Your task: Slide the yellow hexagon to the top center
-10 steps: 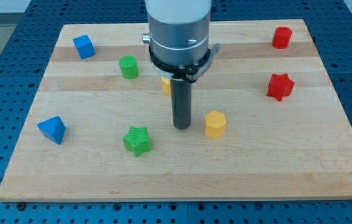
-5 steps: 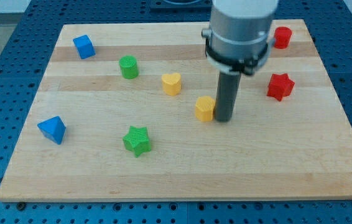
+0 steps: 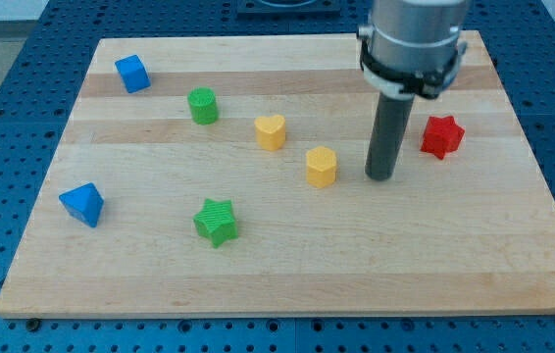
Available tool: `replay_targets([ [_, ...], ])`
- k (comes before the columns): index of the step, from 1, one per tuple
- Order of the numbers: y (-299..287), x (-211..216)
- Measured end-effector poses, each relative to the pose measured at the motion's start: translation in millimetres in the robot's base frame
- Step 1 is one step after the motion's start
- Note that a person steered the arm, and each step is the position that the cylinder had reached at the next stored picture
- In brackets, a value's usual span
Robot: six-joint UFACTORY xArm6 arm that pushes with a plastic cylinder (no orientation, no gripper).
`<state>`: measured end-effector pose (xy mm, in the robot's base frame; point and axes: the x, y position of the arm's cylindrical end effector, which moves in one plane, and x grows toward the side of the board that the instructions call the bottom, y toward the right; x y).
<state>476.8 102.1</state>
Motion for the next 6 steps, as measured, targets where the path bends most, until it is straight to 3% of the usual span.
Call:
replay_targets([
  [5,-51,18],
  [6,-52,-5],
])
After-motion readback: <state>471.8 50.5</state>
